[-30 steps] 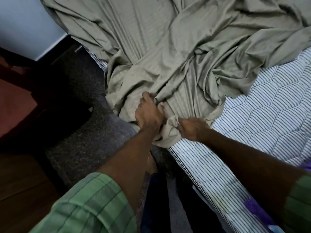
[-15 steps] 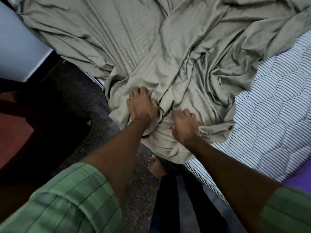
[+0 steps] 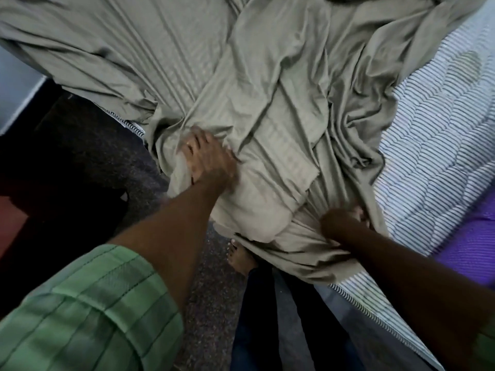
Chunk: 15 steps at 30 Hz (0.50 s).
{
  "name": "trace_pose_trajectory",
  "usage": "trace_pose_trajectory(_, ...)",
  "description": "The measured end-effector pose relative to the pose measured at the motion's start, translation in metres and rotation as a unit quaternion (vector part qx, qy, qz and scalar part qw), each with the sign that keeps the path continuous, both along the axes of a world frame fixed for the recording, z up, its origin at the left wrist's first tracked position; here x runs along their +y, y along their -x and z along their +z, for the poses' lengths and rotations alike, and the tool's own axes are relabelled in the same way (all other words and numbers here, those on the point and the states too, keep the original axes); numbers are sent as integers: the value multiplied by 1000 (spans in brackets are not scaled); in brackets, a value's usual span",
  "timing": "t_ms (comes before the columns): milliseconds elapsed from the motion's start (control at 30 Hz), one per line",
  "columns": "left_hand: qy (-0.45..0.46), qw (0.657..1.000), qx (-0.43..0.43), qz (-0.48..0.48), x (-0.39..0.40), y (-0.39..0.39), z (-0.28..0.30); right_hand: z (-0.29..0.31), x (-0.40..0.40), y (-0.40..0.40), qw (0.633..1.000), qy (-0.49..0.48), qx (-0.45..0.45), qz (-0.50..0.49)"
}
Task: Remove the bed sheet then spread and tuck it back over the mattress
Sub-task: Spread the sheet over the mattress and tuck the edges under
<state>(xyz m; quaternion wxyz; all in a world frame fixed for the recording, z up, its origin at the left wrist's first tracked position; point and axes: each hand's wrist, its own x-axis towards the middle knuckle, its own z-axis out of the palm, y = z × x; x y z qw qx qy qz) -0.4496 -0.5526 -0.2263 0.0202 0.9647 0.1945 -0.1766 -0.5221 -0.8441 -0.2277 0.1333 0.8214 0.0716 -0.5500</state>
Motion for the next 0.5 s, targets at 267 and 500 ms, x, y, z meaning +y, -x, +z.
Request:
trace_pose_trajectory(267, 117, 972, -137, -148, -110, 75, -11, 5, 39, 31, 867, -264, -403, -125)
trace_pose_trajectory(500, 179, 974, -141, 10, -137, 104, -23, 1, 42, 20, 920, -250, -301, -11)
